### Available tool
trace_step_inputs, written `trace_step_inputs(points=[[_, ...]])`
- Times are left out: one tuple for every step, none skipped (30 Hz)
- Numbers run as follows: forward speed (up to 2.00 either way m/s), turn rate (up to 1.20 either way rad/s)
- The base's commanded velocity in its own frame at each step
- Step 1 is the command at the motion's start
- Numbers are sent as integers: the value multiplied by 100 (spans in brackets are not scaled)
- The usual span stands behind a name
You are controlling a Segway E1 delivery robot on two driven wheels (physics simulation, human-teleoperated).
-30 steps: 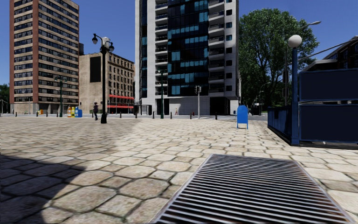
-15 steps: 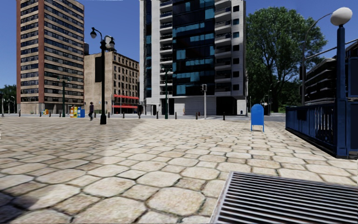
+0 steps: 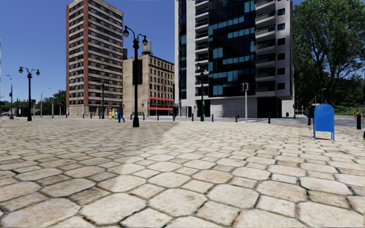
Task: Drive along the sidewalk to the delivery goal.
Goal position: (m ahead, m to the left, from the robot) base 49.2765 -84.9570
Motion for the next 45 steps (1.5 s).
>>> trace_step_inputs(points=[[200,52],[200,52],[200,52],[200,52],[200,52],[200,52],[200,51],[200,47],[200,39],[200,39],[200,0],[200,0],[200,0],[200,0],[200,0],[200,0],[200,0],[200,0],[200,0],[200,0],[200,0],[200,0],[200,0],[200,0],[200,-12],[200,-21],[200,-21],[200,-24],[200,-25],[200,-26],[200,-26],[200,-27],[200,-32],[200,-37],[200,-37],[200,-39],[200,-39],[200,-40],[200,-40],[200,-40],[200,-40],[200,-40],[200,-40],[200,-40],[200,-40]])
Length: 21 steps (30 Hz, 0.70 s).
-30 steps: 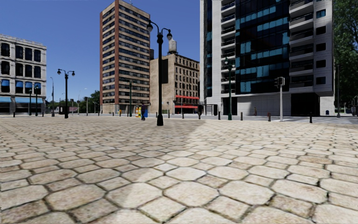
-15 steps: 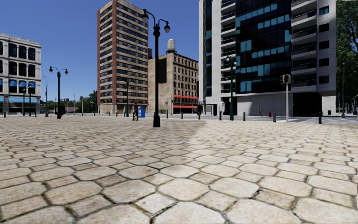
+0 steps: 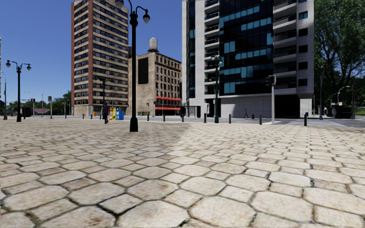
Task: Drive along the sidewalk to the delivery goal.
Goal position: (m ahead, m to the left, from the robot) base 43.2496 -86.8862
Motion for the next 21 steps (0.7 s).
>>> trace_step_inputs(points=[[200,-43],[200,-43],[200,-44],[200,-45],[200,-45],[200,-45],[200,-45],[200,-45],[200,-46],[200,-46],[200,-46],[200,-47],[200,-50],[200,-50],[200,-51],[200,-52],[200,-52],[200,-52],[200,-52],[200,-52],[200,-52]])
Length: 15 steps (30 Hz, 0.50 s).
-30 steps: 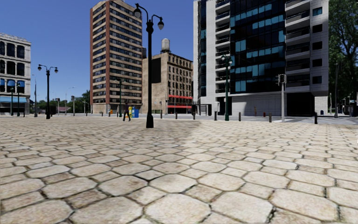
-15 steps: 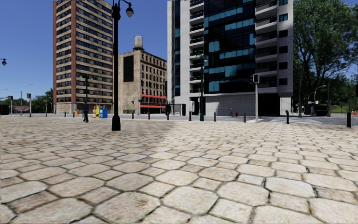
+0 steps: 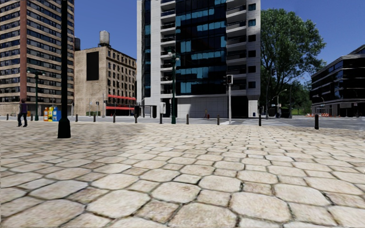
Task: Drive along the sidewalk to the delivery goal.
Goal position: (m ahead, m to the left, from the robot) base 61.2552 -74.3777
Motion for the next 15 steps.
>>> trace_step_inputs(points=[[200,-52],[200,-52],[200,-52],[200,-52],[200,-52],[200,-52],[200,-52],[200,-52],[200,-52],[200,-52],[200,-52],[200,-52],[200,-52],[200,-52],[200,-52]])
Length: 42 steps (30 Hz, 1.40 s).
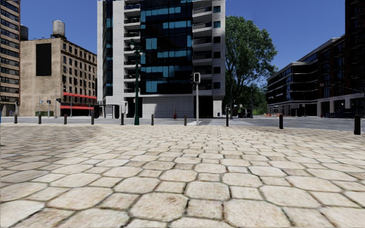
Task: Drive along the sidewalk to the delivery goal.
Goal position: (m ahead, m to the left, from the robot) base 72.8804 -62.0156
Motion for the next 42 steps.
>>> trace_step_inputs(points=[[200,-52],[200,-52],[200,-52],[200,-52],[200,-52],[200,-52],[200,-52],[200,-52],[200,-52],[200,-52],[200,-52],[200,-52],[200,-52],[200,-52],[200,-52],[200,-52],[200,-52],[200,-52],[200,-52],[200,-52],[200,-52],[200,-52],[200,-52],[200,-52],[200,-52],[200,-52],[200,-52],[200,-52],[200,-52],[200,-52],[200,-52],[200,-52],[200,-52],[200,-52],[200,-52],[200,-52],[200,-52],[200,-52],[200,-52],[200,-52],[200,-52],[200,-52]])
